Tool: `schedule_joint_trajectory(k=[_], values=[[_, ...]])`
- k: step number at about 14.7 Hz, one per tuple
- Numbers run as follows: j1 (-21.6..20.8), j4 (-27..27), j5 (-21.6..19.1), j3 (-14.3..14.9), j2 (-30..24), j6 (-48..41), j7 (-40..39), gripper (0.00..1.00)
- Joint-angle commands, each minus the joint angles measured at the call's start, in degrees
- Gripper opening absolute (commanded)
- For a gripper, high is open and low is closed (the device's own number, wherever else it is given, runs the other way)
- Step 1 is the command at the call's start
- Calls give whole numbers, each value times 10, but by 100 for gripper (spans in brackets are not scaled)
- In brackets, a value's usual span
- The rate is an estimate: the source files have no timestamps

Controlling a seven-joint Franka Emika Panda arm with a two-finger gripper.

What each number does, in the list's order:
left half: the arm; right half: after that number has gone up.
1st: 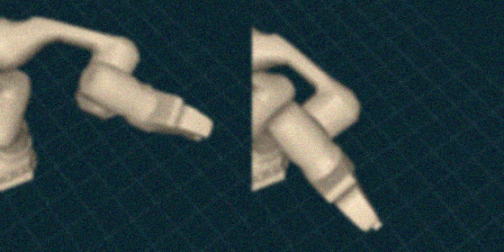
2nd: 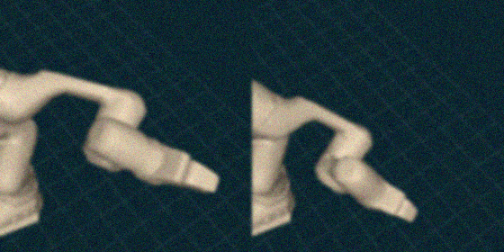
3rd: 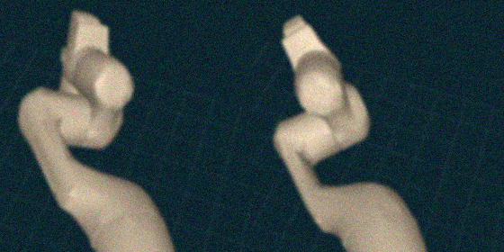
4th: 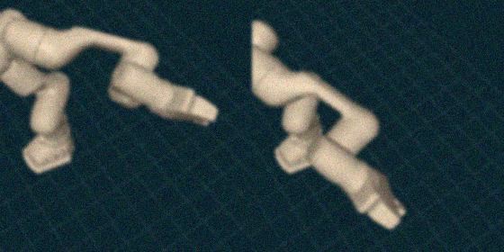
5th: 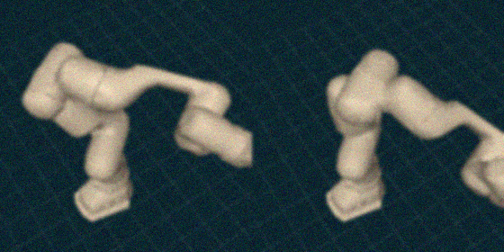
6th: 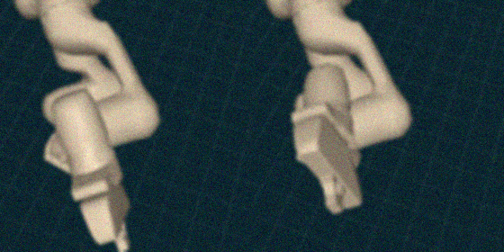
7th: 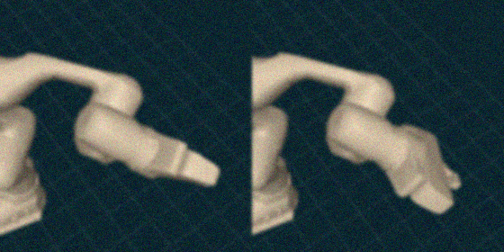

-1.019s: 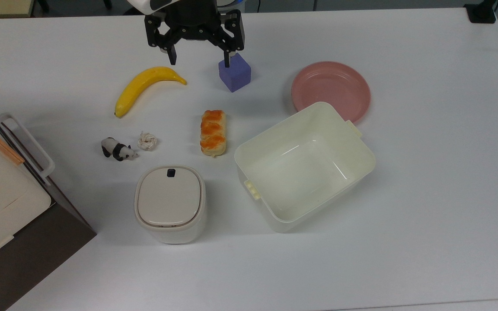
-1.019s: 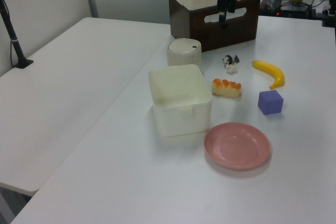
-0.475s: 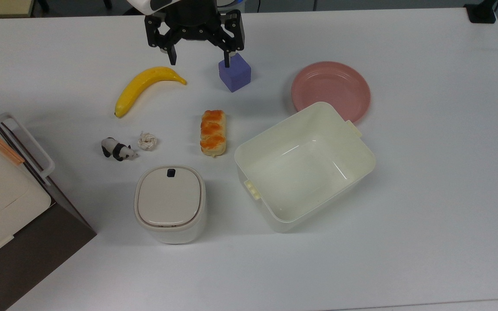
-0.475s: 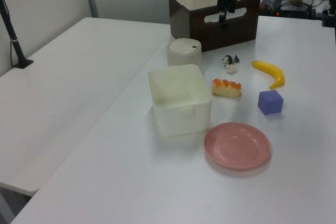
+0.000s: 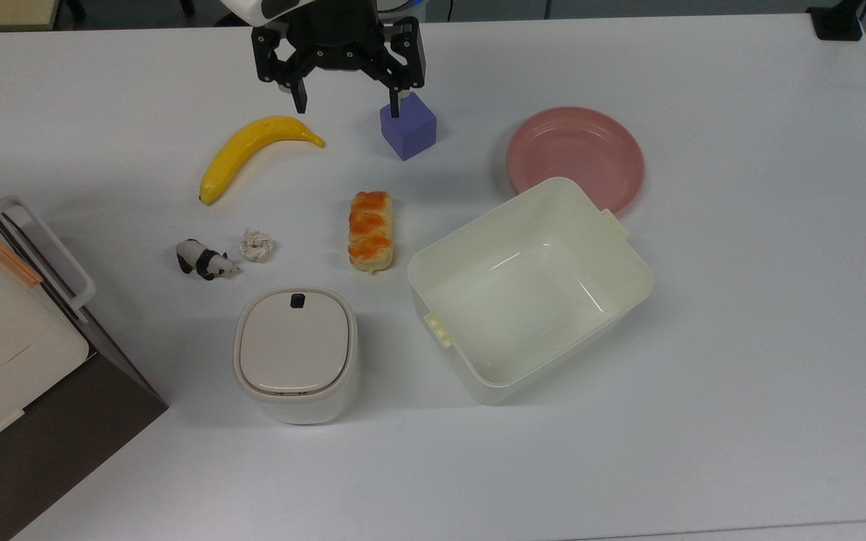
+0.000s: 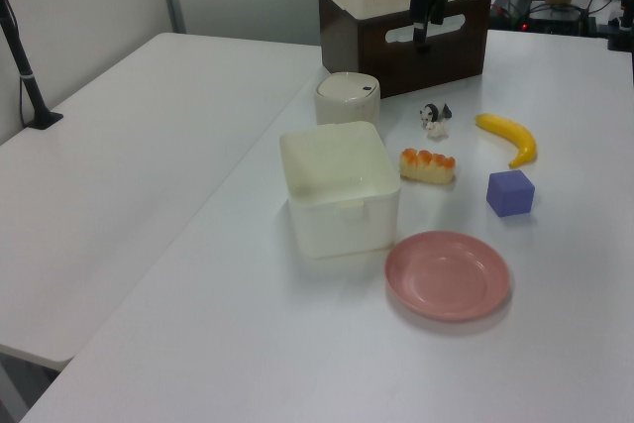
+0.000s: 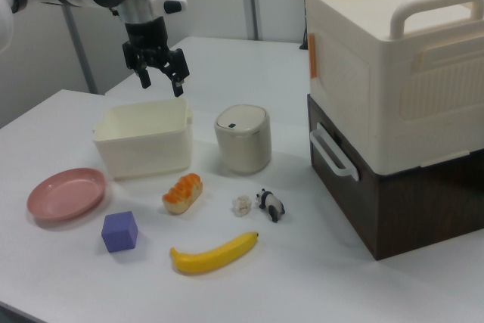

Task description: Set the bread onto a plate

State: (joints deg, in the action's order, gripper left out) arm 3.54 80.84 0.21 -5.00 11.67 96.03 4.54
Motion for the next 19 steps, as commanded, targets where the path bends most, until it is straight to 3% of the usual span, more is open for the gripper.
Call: schedule_joint_trajectory(k=[1, 8, 13, 19], values=[[0, 14, 3, 3, -5, -10, -30, 100], [-5, 61, 23, 2, 26, -5, -44, 100], [-9, 113, 37, -1, 55, 80, -37, 100], [-25, 179, 102, -4, 69, 166, 8, 100]])
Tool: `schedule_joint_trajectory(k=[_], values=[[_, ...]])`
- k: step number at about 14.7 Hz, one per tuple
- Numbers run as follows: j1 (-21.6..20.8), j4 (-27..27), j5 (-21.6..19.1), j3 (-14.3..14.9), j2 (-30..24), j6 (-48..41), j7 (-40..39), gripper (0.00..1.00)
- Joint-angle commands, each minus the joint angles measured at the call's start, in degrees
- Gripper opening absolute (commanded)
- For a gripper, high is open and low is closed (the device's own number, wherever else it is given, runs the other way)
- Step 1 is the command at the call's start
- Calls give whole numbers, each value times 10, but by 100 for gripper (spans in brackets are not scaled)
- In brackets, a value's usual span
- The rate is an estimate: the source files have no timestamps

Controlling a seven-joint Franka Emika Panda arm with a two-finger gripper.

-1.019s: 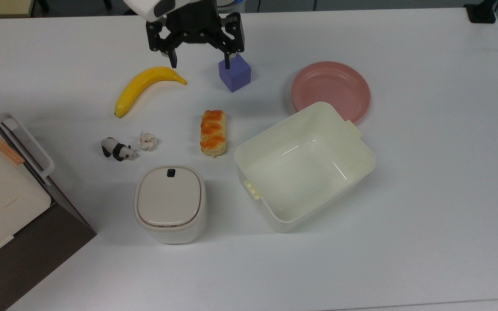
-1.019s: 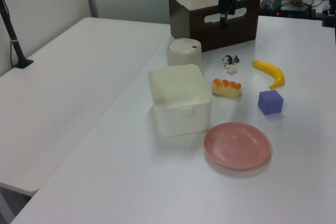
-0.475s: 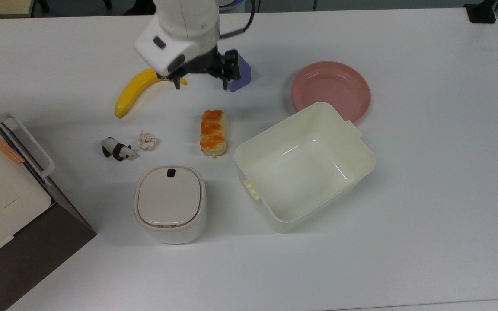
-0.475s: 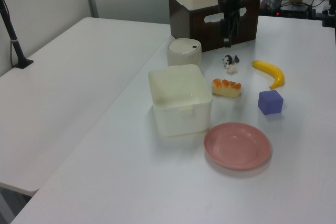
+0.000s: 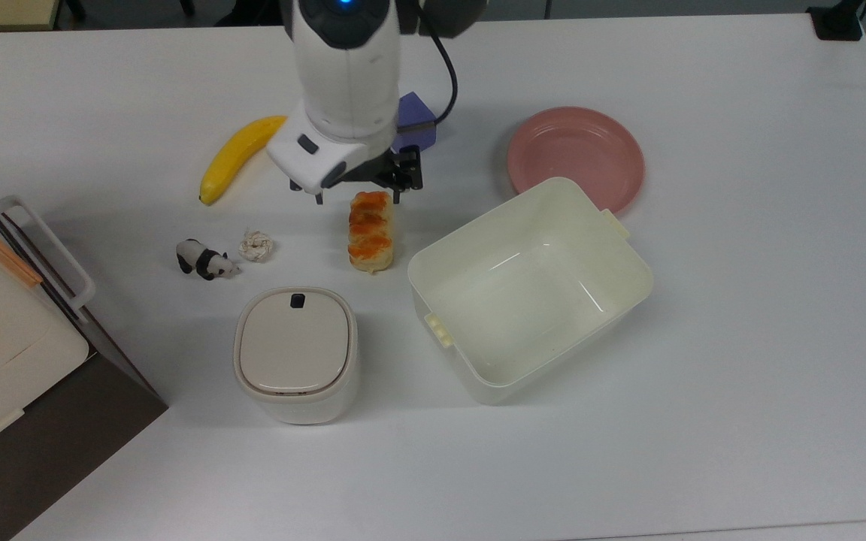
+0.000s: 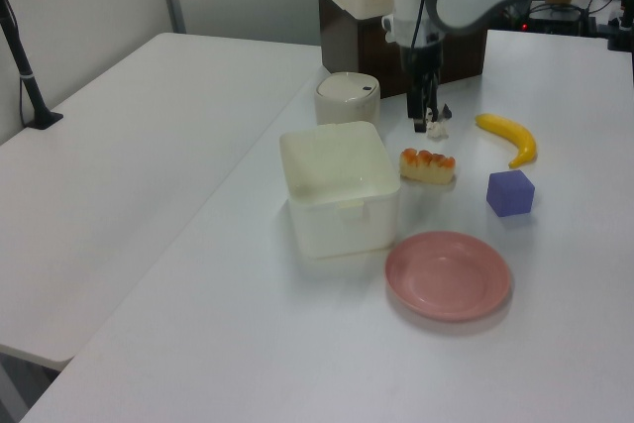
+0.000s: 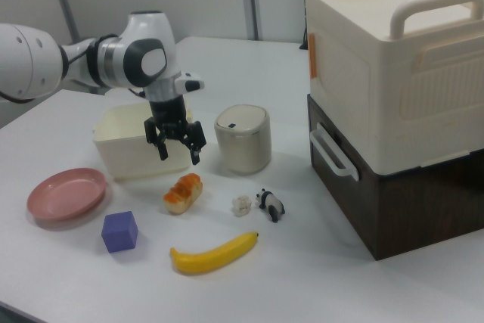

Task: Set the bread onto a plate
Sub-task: 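Move the gripper over the orange-topped bread roll and lower it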

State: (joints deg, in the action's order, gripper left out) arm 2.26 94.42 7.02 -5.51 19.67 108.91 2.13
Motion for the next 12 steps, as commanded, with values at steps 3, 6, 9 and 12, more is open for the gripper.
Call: schedule_joint_trajectory(k=[3, 6, 9, 12], values=[[-15, 54, 37, 1, 3, 55, 37, 100], [-15, 59, 37, 1, 18, 65, 36, 100], [-12, 66, 37, 1, 29, 70, 33, 100], [-9, 66, 36, 1, 36, 80, 34, 100]])
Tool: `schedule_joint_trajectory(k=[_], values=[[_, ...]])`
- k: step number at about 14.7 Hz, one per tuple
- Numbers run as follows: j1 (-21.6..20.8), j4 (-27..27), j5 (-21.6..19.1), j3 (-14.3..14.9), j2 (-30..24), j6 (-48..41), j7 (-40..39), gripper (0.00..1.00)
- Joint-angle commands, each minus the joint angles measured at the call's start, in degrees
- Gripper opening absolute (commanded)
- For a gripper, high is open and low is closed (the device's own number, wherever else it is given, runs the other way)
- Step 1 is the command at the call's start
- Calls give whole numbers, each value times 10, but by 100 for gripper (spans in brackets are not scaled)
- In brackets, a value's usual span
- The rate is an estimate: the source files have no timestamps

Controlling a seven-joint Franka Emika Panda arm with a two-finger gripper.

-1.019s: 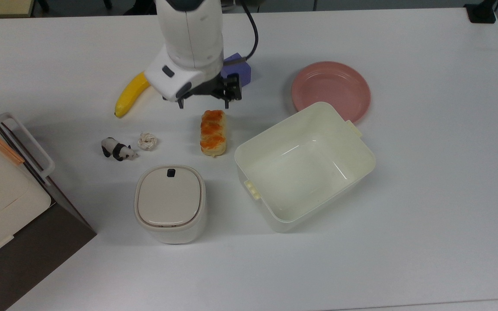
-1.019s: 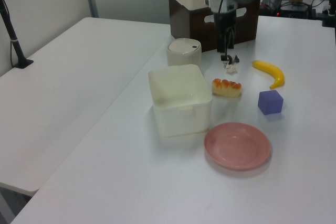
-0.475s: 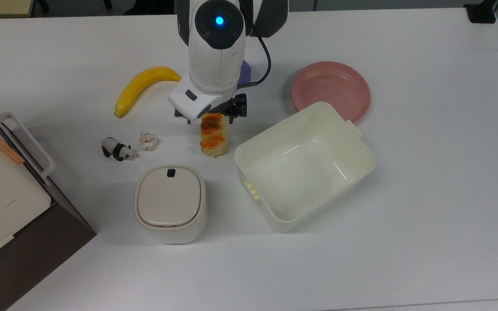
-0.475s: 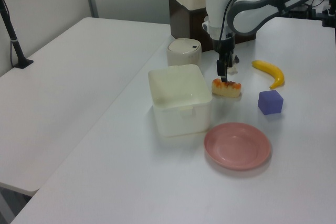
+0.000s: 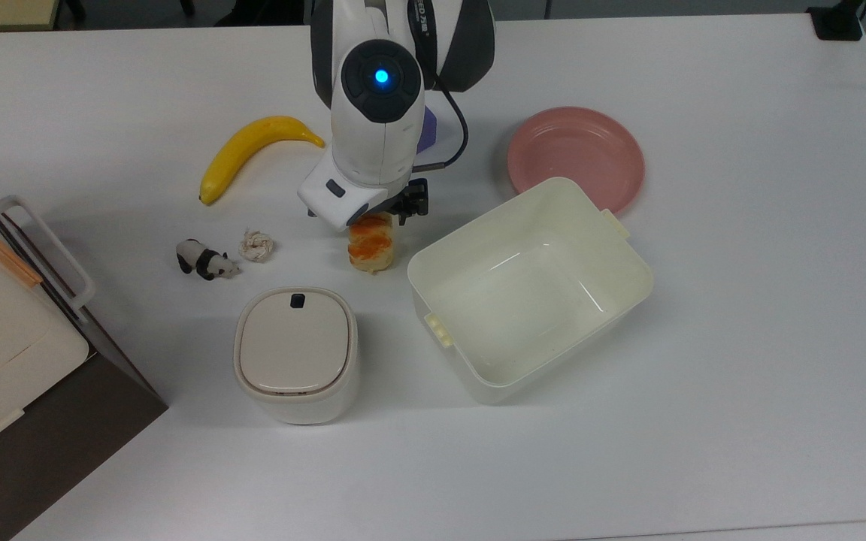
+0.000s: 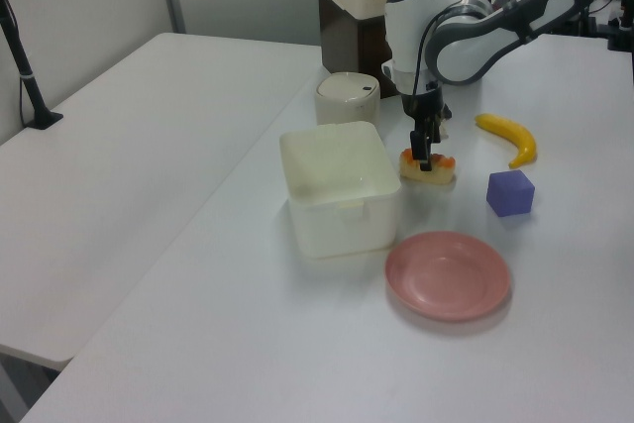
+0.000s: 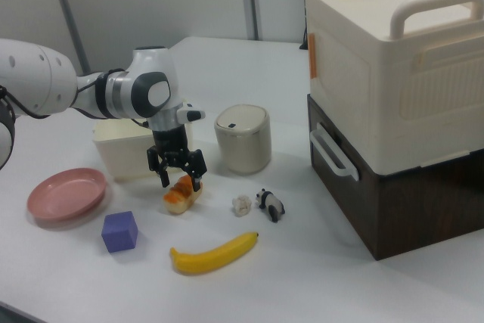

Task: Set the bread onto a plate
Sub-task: 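Close the gripper on the bread roll, then lift the bread roll and carry it over the pink plate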

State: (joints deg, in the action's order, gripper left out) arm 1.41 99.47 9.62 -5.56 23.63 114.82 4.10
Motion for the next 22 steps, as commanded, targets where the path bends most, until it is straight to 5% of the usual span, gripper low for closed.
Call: schedule_joint_trajectory(k=[1, 5, 9, 14, 18, 22], values=[[2, 16, 10, 2, -2, 21, 14, 100], [4, 15, 10, 2, -1, 21, 16, 90], [5, 15, 10, 2, 2, 21, 11, 53], [6, 13, 10, 2, 2, 20, 8, 22], [6, 9, 9, 1, -10, 14, 8, 22], [2, -1, 5, -15, -78, -42, 7, 22]])
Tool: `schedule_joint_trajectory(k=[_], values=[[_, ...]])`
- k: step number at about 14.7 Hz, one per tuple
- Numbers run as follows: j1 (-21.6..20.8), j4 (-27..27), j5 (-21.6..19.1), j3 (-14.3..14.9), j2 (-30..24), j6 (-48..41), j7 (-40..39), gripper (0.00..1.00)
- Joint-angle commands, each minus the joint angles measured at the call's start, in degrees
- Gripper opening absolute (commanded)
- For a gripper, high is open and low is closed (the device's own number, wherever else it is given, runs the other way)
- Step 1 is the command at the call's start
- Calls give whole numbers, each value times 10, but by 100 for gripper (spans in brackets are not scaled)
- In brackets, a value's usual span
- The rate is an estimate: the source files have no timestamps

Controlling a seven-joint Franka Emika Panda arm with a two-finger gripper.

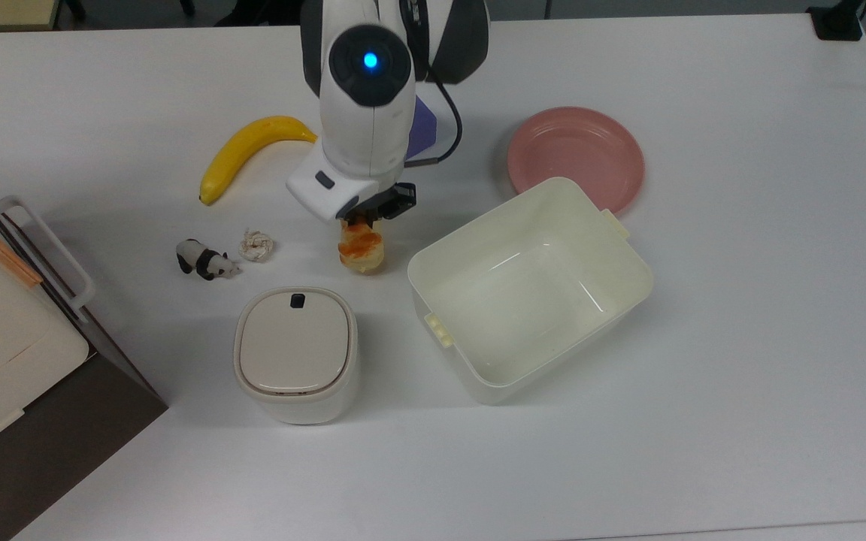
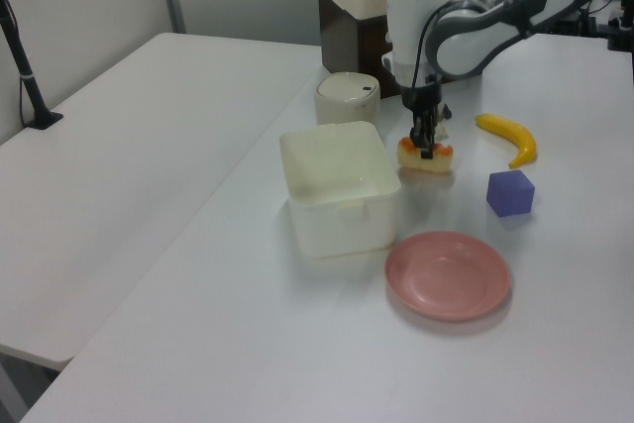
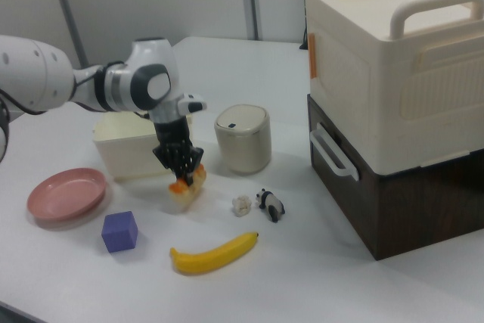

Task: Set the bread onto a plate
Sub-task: 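Lift the bread roll and carry it over the pink plate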

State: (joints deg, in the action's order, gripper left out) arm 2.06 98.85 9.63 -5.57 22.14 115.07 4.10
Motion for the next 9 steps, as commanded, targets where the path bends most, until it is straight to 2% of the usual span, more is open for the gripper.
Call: schedule_joint_trajectory(k=[1, 3, 5, 9], values=[[-7, -4, 0, -26, -82, -89, 3, 22], [-18, -8, -21, -37, -116, -141, -11, 22], [-47, -9, -46, -36, -149, -178, -21, 22], [-97, -6, -56, -35, -173, -213, -23, 22]])
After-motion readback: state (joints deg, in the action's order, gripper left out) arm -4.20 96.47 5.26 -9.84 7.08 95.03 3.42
